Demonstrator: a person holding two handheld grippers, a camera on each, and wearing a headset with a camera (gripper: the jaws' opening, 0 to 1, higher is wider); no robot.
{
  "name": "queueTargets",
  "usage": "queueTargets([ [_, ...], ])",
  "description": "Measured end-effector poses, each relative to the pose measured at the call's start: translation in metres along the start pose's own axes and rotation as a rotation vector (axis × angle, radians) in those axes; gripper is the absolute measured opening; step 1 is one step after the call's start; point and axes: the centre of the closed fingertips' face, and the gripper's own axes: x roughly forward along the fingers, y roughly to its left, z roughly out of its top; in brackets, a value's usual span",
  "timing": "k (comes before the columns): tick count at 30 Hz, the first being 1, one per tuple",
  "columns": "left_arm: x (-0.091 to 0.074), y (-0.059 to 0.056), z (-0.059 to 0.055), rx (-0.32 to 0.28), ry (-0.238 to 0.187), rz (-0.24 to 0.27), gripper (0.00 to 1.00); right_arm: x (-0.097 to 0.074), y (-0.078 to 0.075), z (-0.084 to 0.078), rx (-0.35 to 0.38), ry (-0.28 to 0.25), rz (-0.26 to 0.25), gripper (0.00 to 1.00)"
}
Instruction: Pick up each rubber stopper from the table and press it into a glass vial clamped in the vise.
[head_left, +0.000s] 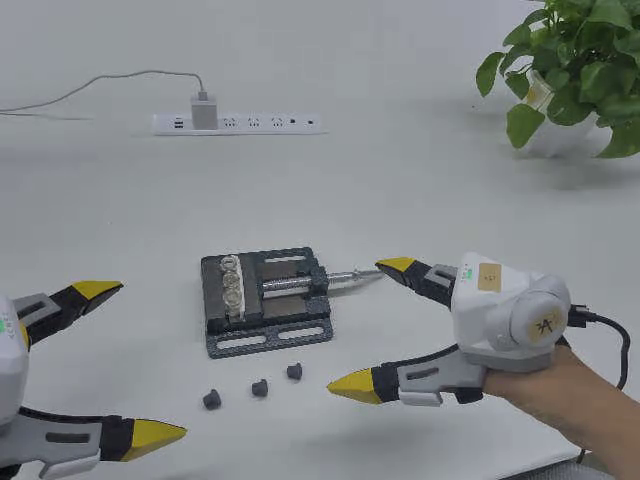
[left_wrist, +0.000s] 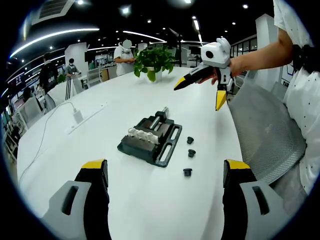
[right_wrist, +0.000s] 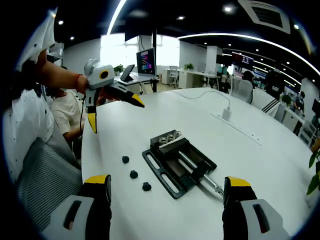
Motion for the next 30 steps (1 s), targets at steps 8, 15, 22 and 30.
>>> queueTargets([
  [8, -0.0006, -0.0009, -0.0031, 0.002, 0.007, 0.001, 0.92, -0.0009, -0.0001, 0.0009, -0.003, -0.003, -0.002, 0.92],
  [15, -0.0003, -0.0031, -0.0053, 0.007, 0.015, -0.004, 0.92, -0.0021, 0.0005, 0.0006, -0.004, -0.001, -0.002, 0.91],
  [22, 0.0013, -0.0045, -0.007, 0.012, 0.023, -0.007, 0.88, -0.0023, 0.0006, 0.0007, -0.006, -0.002, -0.002, 0.91],
  [30, 0.0021, -0.003, -0.0097, 0.01, 0.033, -0.005, 0.84, -0.0028, -0.0008, 0.0019, -0.004, -0.005, -0.005, 0.91],
])
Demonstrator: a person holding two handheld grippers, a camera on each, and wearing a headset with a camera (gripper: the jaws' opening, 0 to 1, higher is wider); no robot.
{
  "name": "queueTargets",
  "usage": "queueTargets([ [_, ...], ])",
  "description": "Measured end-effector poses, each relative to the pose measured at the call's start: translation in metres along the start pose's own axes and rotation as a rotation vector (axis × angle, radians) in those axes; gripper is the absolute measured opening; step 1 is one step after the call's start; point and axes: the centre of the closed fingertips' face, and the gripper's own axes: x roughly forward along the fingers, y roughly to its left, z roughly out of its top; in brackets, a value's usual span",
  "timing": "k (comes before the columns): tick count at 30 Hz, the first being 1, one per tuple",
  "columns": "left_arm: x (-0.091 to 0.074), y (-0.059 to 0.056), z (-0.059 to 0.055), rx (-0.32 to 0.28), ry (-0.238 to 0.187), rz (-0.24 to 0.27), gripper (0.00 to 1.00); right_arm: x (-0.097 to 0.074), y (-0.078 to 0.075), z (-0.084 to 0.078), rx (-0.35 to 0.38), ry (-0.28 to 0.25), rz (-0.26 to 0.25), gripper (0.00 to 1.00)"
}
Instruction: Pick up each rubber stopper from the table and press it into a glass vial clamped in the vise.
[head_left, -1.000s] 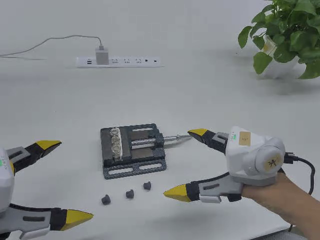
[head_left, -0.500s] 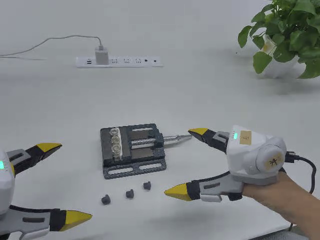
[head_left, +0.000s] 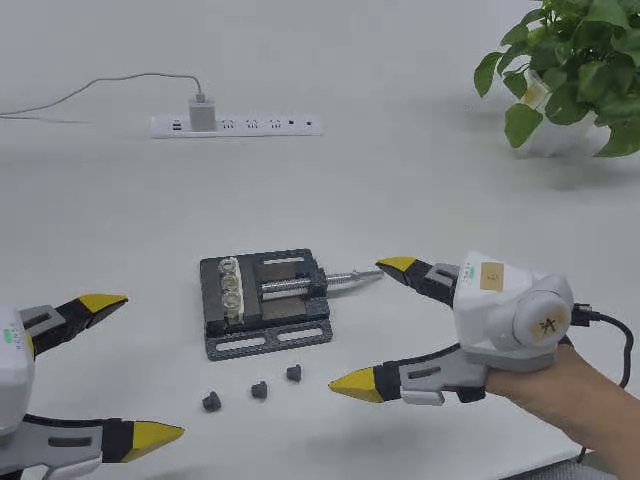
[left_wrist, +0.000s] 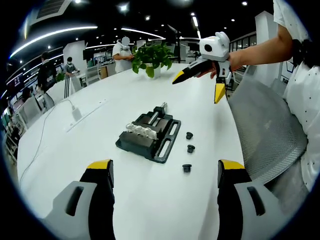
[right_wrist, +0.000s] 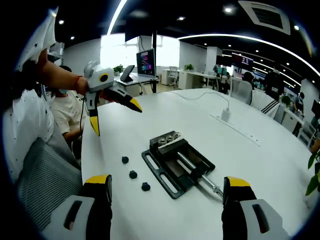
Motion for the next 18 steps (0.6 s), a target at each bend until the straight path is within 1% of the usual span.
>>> queueTargets([
  [6, 0.003, -0.002, -0.005, -0.006, 0.018, -0.009, 0.81, 0.0, -0.001, 0.0, 0.002, 0.001, 0.0, 0.9],
  [8, 0.004, -0.003, -0.005, -0.005, 0.021, -0.01, 0.79, 0.0, -0.001, -0.001, 0.001, 0.003, 0.001, 0.9],
  [11, 0.006, -0.002, -0.008, -0.017, 0.024, -0.003, 0.77, 0.001, -0.001, -0.001, 0.002, 0.004, 0.002, 0.9],
  [15, 0.008, -0.001, -0.011, -0.017, 0.035, -0.001, 0.73, 0.001, -0.001, -0.001, 0.004, 0.004, 0.002, 0.9],
  [18, 0.01, -0.001, -0.016, -0.02, 0.057, -0.001, 0.7, 0.001, -0.001, -0.002, 0.004, 0.006, 0.003, 0.89],
])
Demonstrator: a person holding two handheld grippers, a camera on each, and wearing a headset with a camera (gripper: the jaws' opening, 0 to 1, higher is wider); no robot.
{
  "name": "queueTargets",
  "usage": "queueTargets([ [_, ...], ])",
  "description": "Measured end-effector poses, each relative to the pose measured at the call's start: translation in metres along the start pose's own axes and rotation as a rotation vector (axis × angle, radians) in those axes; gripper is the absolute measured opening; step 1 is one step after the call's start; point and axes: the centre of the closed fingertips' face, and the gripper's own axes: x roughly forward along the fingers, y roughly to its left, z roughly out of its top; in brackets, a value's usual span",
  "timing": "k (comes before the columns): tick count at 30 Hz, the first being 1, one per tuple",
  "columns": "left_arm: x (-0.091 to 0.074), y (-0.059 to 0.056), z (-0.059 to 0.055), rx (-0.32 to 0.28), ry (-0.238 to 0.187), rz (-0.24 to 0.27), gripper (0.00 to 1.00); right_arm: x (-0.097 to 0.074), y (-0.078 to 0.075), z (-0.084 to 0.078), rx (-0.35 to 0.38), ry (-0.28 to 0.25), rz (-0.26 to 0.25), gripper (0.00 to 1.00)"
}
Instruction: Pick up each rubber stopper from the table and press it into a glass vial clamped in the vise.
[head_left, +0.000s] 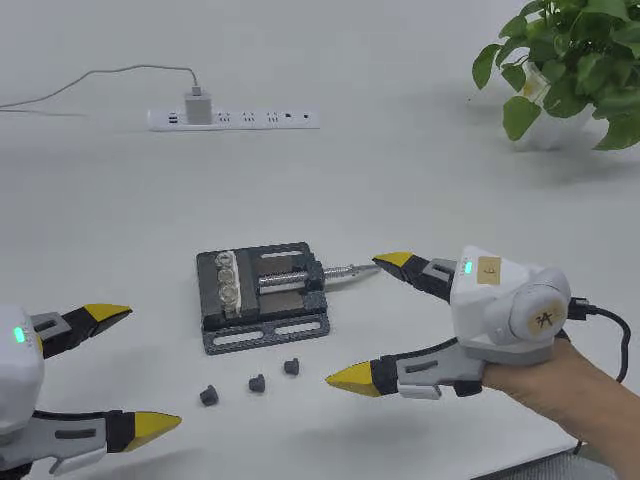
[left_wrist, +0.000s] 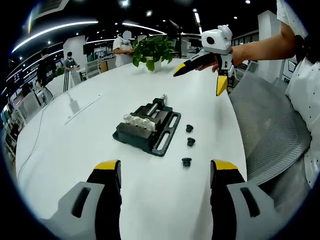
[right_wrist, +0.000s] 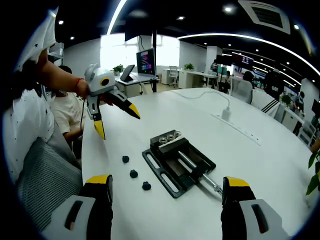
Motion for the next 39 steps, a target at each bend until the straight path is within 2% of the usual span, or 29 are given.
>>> queueTargets([
  [1, 0.001, 0.0, -0.003, -0.003, 0.017, 0.002, 0.69, 0.0, 0.0, 0.0, 0.0, 0.002, -0.001, 0.89],
  [3, 0.003, -0.001, -0.004, -0.002, 0.015, -0.003, 0.67, 0.0, 0.0, 0.0, 0.001, 0.0, -0.001, 0.89],
  [8, 0.01, -0.007, -0.01, -0.015, 0.041, -0.024, 0.61, -0.001, 0.0, -0.001, 0.003, 0.002, -0.002, 0.89],
  [16, 0.016, -0.011, -0.017, -0.037, 0.077, -0.032, 0.54, -0.001, 0.001, -0.002, 0.005, 0.003, -0.004, 0.88],
  [24, 0.02, -0.018, -0.023, -0.062, 0.095, -0.054, 0.45, -0.001, 0.002, -0.003, 0.008, 0.005, -0.004, 0.88],
  [29, 0.024, -0.024, -0.03, -0.073, 0.121, -0.069, 0.38, -0.001, 0.002, -0.003, 0.008, 0.005, -0.004, 0.87],
  [39, 0.033, -0.029, -0.037, -0.097, 0.136, -0.08, 0.3, -0.001, 0.003, -0.005, 0.011, 0.008, -0.003, 0.87],
])
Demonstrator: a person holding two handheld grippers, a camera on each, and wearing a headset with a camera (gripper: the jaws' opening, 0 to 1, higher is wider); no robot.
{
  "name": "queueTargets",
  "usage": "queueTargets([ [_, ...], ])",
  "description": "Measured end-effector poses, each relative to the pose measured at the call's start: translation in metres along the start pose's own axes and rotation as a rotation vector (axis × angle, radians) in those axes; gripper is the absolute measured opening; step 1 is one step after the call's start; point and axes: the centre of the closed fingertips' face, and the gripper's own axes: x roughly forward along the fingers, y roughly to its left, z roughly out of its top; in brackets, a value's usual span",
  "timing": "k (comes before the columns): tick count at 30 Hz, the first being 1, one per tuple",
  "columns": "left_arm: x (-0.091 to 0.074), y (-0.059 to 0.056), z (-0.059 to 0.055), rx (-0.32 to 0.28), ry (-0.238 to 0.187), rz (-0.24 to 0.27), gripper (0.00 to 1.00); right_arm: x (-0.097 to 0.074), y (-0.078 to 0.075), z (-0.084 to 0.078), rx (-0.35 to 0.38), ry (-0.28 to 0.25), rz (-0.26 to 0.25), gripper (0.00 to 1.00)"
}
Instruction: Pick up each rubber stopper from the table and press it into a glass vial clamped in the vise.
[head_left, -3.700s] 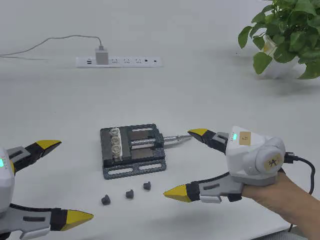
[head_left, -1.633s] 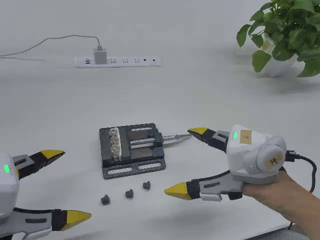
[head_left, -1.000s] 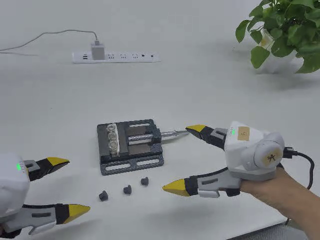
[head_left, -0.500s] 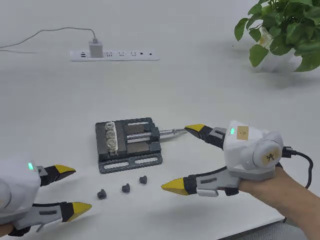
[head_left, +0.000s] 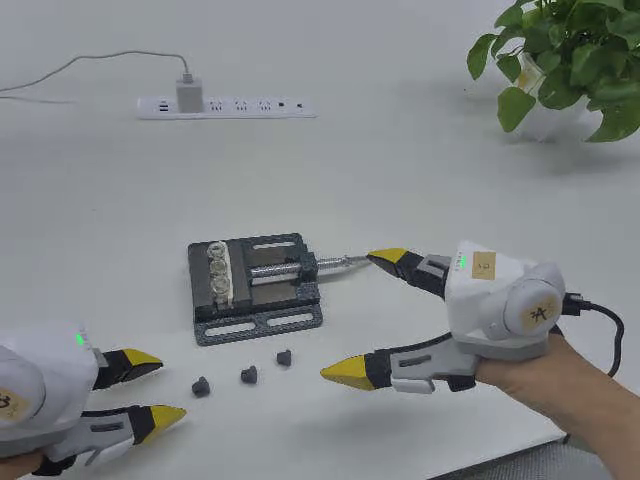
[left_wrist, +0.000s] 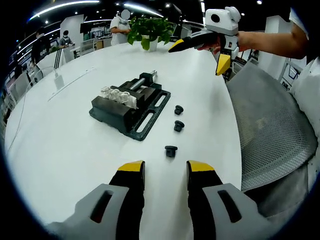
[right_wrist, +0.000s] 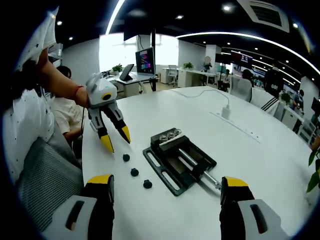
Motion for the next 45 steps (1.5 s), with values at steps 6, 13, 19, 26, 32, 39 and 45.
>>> queueTargets([
  [6, 0.005, -0.001, 0.001, -0.016, 0.003, 0.001, 0.23, 0.0, 0.0, -0.001, 0.0, 0.002, 0.0, 0.86],
  [13, 0.011, -0.003, 0.001, -0.043, 0.01, 0.002, 0.16, -0.001, 0.0, -0.002, 0.001, 0.003, 0.001, 0.86],
  [19, 0.015, -0.005, 0.001, -0.043, 0.015, -0.009, 0.12, -0.003, 0.0, -0.002, -0.002, 0.005, -0.003, 0.86],
  [26, 0.02, -0.007, 0.0, -0.043, 0.028, -0.012, 0.1, -0.004, 0.0, -0.003, -0.001, 0.007, -0.006, 0.85],
  [32, 0.024, -0.009, -0.001, -0.039, 0.036, -0.018, 0.09, -0.005, -0.001, -0.003, 0.0, 0.008, -0.009, 0.85],
  [39, 0.026, -0.008, 0.0, -0.041, 0.038, -0.018, 0.08, -0.005, -0.001, -0.004, 0.002, 0.012, -0.008, 0.85],
  [45, 0.027, -0.007, 0.0, -0.036, 0.042, -0.018, 0.06, -0.005, -0.001, -0.003, 0.002, 0.011, -0.009, 0.85],
])
